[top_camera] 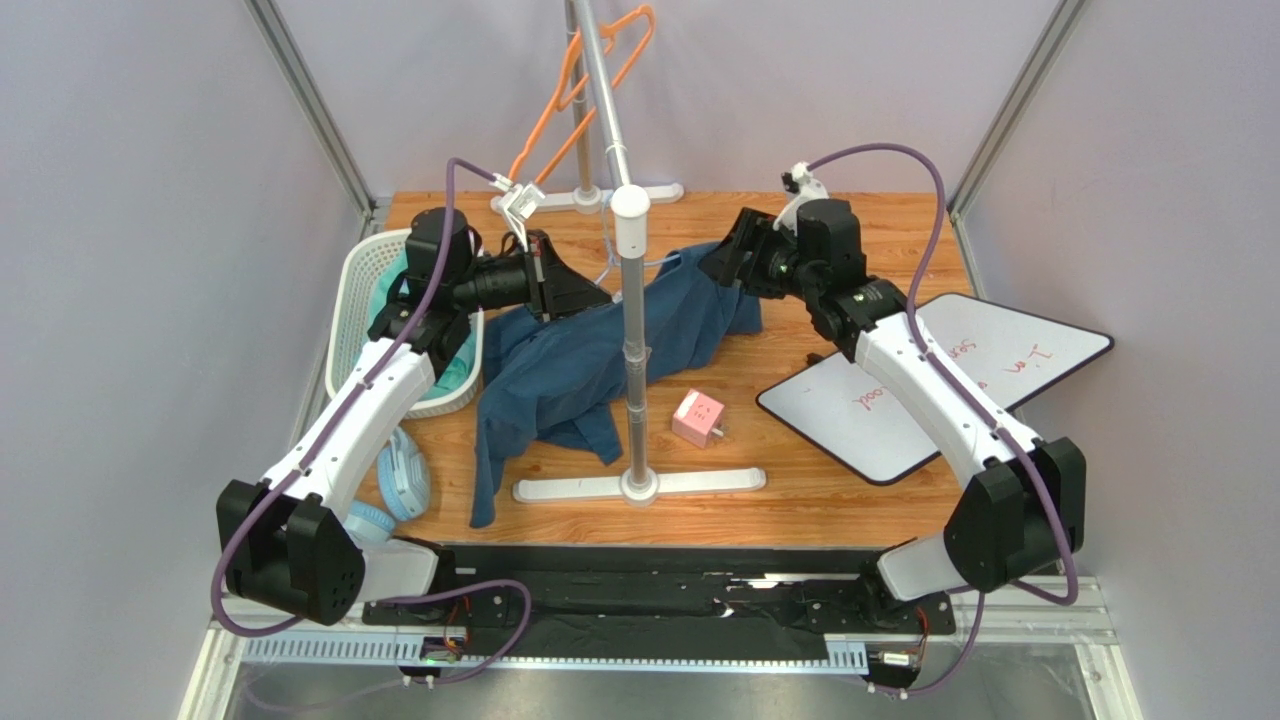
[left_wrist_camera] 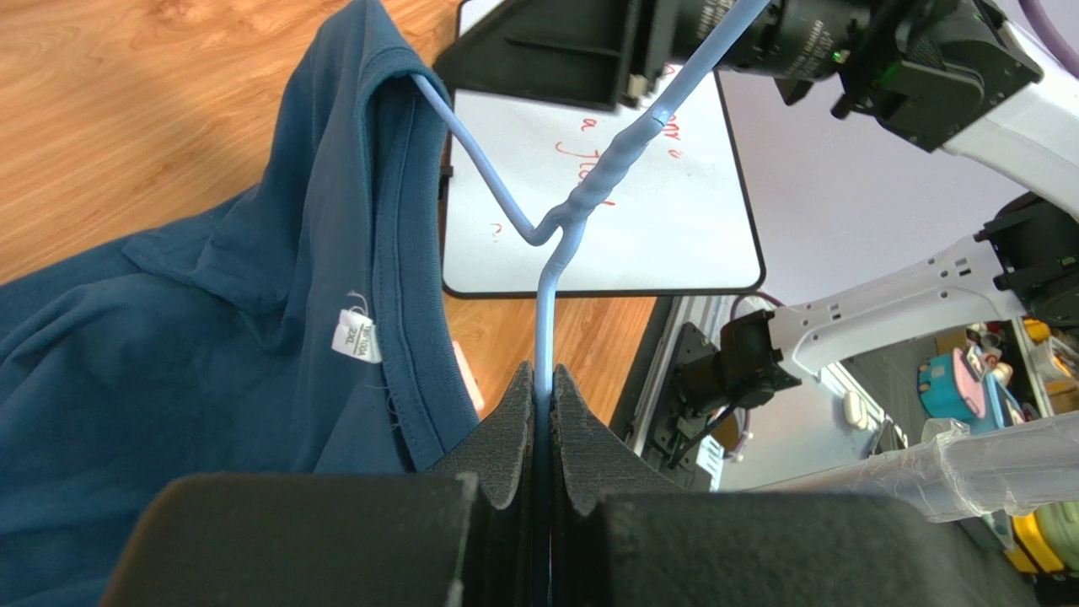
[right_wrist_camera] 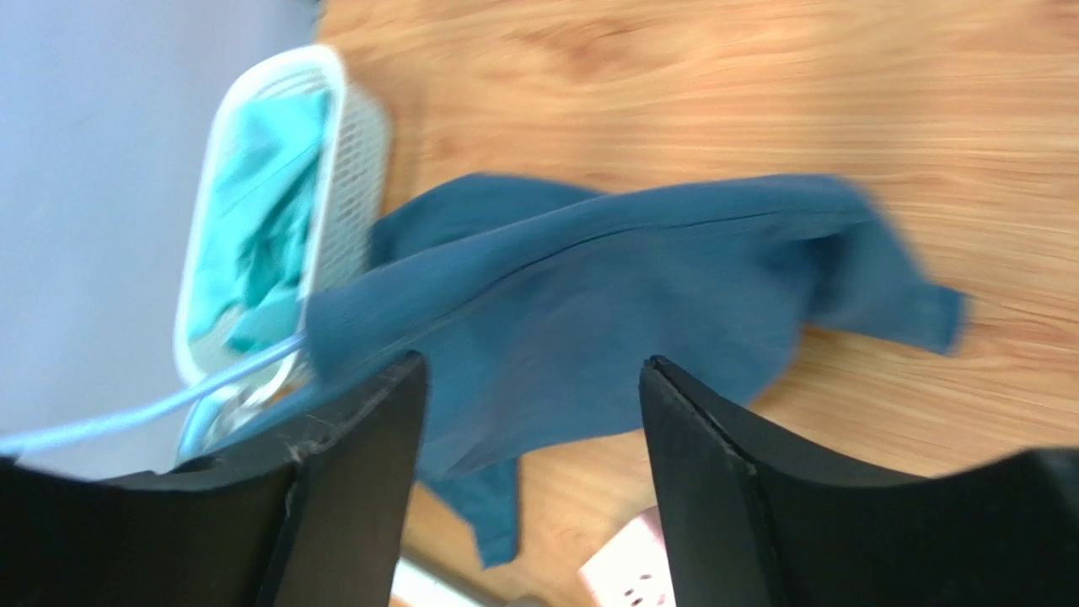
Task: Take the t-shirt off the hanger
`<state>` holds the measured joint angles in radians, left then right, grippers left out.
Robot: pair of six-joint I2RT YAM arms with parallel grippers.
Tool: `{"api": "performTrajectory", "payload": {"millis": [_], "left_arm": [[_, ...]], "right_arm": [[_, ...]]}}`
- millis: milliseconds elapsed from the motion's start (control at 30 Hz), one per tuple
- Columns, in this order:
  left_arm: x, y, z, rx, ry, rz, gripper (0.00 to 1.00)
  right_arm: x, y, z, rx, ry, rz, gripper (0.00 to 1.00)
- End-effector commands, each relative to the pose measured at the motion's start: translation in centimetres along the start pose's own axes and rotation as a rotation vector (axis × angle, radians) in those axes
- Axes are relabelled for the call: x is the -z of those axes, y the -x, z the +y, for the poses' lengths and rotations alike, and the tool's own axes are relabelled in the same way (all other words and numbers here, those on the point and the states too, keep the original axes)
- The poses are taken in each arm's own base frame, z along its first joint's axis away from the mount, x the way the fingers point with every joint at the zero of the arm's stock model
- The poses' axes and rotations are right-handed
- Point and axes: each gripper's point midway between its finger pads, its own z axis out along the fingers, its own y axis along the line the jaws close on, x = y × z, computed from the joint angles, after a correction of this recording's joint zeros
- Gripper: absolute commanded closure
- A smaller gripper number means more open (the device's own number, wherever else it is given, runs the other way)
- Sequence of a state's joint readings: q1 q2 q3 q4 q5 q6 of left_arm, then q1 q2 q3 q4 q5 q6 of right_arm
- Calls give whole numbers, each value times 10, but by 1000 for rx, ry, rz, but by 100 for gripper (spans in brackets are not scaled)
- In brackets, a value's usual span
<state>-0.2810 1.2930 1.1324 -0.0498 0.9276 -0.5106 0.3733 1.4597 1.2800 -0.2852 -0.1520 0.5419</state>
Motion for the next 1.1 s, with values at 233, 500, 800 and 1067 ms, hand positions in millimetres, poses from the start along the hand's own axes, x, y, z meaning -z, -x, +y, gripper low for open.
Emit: {"api": "performTrajectory", "payload": {"millis": [233, 500, 800, 1067], "left_arm": [[3, 20, -26, -90, -89, -34, 100], [4, 20, -33, -95, -123, -35, 100], [4, 19, -35, -92, -143, -20, 100], [4, 18, -39, -99, -168, -12, 100]], "right_arm": [[24, -13, 93, 119, 391, 1, 29], [4, 3, 74, 60, 246, -69, 36], [-4, 19, 38, -1, 38, -156, 74], [-12, 28, 23, 12, -61, -169, 100]]}}
